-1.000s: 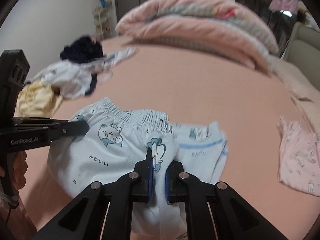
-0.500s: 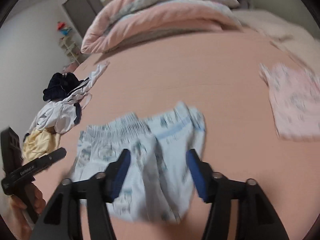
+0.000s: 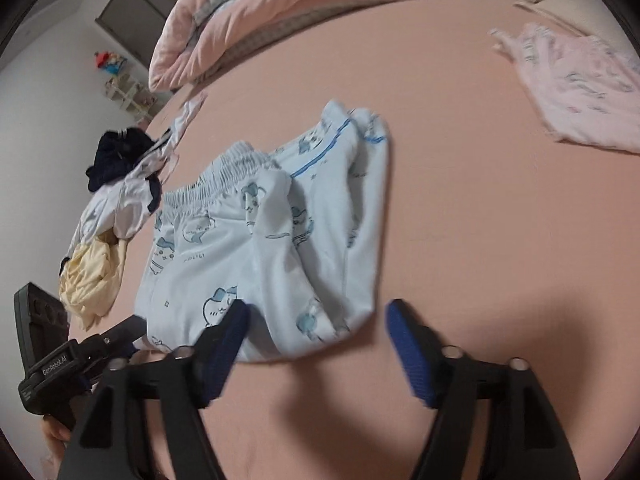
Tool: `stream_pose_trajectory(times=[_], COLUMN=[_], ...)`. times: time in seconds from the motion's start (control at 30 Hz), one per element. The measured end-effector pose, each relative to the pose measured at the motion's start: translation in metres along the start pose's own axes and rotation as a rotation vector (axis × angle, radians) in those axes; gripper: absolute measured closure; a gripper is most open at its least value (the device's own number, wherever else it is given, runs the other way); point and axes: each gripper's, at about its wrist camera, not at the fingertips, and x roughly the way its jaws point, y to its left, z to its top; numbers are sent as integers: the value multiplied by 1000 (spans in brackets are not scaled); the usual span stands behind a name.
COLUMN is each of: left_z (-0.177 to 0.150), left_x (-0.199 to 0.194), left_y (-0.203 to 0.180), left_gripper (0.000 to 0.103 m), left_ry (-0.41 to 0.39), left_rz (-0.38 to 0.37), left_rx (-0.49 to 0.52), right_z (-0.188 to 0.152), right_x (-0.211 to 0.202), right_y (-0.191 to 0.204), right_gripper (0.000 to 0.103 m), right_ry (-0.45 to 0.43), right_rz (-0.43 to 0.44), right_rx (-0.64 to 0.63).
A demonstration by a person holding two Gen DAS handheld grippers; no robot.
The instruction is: Fold clothes
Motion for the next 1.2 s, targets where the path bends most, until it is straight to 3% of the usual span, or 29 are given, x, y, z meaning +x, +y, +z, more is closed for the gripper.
stream_pose_trajectory(times=[0.03, 0.07, 0.1, 0.2, 0.3, 0.47, 0.63, 0.73, 0.8, 0.93, 1.03, 1.2], left_z=[0, 0, 0, -1, -6, -38, -79, -87, -87, -87, -96, -111], left_x=[3, 6, 8, -3, -17, -25, -7, -9, -17, -41, -42, -17], left_y=[-1, -4, -8, -19, -36, -72, -74, -78, -76, -74, -79, -85], left_gripper=[77, 90, 90, 92, 92, 92, 91, 88, 87, 79, 78, 78], left_ry=[5, 13, 20, 12, 21, 110, 171, 134, 108, -9, -4, 55], left_rz=[13, 20, 25, 21, 23, 63, 191, 239, 257, 297, 274, 328], left_rx=[10, 21, 31, 62, 126, 267, 268, 284, 276, 278, 318, 393], right_z=[0, 0, -4, -19, -33, -57, -81, -77, -76, -75, -80, -102], right_x=[1, 3, 0, -10, -21, -38, -55, -68, -81, -105, -97, -63], right_y=[7, 14, 13, 10, 6, 0, -6, -8, -6, -9, -1, 1], right_gripper=[37, 53, 83, 89, 89, 89, 88, 83, 82, 78, 68, 68], right_ry=[-6, -12, -8, 5, 18, 39, 61, 50, 5, -73, -35, 54], right_rz=[-14, -29, -36, -57, -77, -112, -146, -130, -166, -197, -149, -172], right_rx=[-39, -80, -91, -117, -143, -186, -229, -201, -227, -221, -255, -297])
